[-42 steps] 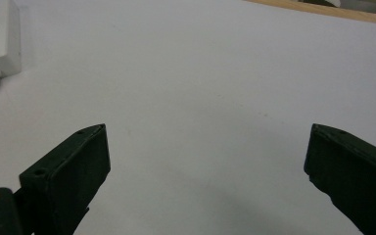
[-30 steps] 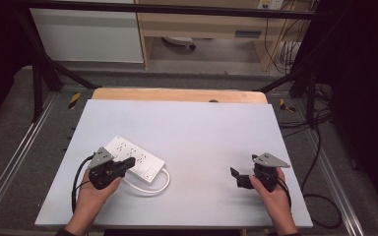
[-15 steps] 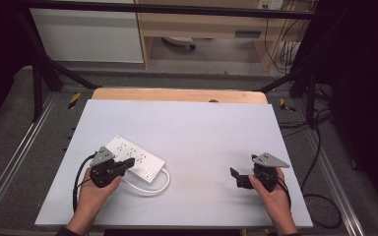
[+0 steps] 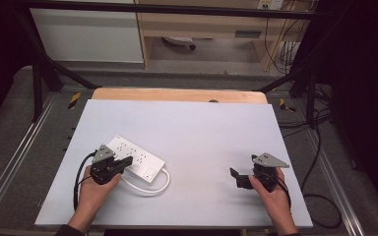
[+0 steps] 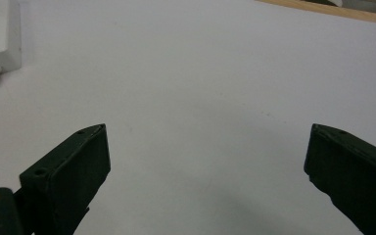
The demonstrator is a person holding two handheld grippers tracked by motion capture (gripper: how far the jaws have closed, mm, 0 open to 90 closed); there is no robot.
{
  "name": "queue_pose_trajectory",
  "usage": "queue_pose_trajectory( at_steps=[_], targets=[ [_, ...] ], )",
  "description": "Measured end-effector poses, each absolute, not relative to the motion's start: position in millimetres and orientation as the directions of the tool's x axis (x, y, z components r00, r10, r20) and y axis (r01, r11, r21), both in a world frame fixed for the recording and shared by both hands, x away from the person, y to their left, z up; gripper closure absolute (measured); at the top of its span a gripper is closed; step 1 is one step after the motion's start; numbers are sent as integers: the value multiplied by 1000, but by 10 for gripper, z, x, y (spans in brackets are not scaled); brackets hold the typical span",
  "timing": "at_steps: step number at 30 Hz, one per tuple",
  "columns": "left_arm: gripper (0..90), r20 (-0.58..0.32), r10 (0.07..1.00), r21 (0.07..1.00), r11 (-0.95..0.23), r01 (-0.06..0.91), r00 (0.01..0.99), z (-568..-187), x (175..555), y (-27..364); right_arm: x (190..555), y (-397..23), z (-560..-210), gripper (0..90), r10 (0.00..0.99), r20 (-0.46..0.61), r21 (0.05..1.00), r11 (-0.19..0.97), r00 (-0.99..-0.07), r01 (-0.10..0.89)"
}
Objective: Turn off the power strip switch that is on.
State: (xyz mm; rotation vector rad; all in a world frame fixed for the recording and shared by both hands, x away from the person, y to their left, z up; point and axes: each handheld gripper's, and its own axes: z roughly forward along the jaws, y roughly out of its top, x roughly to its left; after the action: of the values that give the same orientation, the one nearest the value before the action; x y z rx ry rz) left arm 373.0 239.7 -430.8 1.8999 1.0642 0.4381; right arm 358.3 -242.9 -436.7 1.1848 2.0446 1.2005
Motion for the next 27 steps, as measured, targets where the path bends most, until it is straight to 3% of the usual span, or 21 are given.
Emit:
queue_pose_trajectory(
  at_steps=[27],
  targets=[
    [900,-63,821,796,-302,525,568,-4355,3755,2381,3583,-2423,-4369,37,861,11,867,246,-509,434]
  ],
)
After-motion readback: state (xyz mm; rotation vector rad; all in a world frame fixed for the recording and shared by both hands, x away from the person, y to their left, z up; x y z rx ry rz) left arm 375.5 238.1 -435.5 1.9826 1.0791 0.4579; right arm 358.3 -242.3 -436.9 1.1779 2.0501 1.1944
